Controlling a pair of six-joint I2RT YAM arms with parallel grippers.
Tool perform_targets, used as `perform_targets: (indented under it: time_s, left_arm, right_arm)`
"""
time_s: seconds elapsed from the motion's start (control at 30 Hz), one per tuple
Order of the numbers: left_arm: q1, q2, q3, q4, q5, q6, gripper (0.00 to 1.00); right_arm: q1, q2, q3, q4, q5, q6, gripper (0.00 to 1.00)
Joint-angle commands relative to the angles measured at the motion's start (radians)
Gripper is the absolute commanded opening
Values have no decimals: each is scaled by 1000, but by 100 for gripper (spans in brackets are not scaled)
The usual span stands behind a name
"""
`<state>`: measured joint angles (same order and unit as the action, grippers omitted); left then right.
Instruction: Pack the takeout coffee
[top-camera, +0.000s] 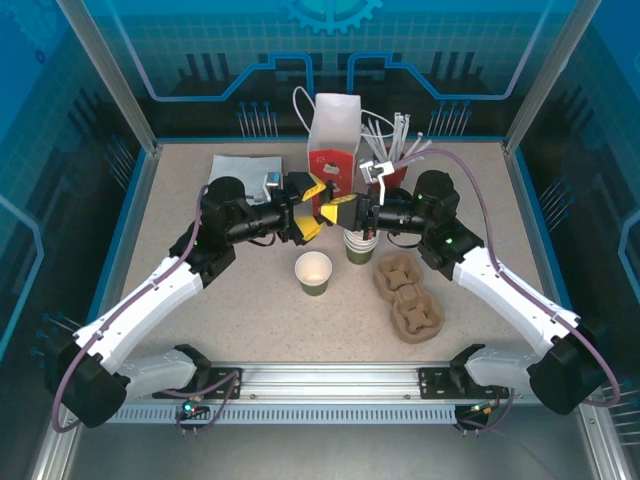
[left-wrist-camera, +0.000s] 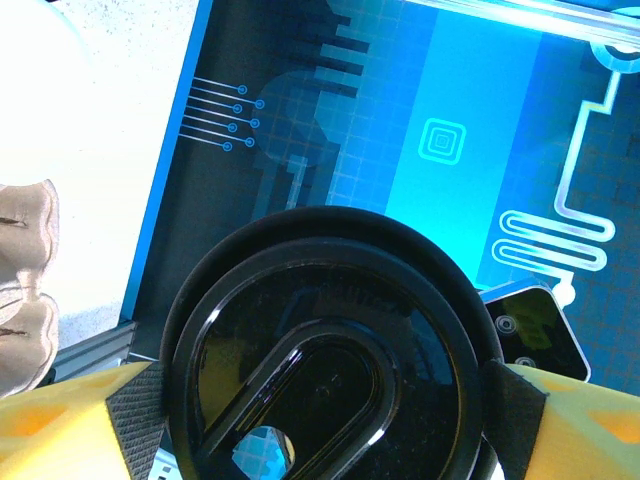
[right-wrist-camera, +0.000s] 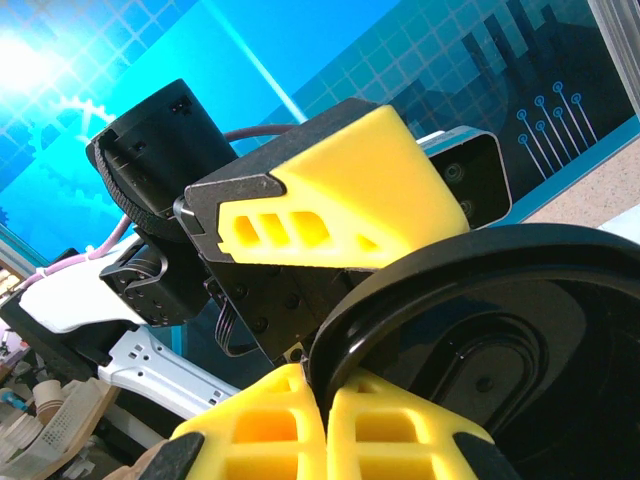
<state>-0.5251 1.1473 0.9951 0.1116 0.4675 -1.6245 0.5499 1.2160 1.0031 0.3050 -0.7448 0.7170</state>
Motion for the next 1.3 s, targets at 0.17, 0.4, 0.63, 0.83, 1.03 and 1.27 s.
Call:
perform_targets:
  time_s: [0.17, 0.4, 0.63, 0.83, 1.03, 1.27]
  left_arm:
    - [-19, -10, -4, 43, 22, -4, 85]
    - [-19, -11, -12, 54, 17, -7, 84]
    - [-19, -17, -13, 55, 6, 0, 81]
    - [-19, -35, 18, -71, -23, 85, 80]
    - [-19, -39, 25, -150, -50, 144, 79]
    - [-19, -35, 38, -227, -77, 209, 78]
  right_arm:
    - [5, 23, -16, 56, 0, 14, 6]
    - [5, 36, -22, 77, -7, 32, 6]
    - [8, 39, -30, 37, 4, 18, 7]
    - [8, 42, -28, -1, 13, 0, 11]
    - [8, 40, -14, -61, 21, -25, 16]
    - [11, 42, -14, -103, 31, -47, 20]
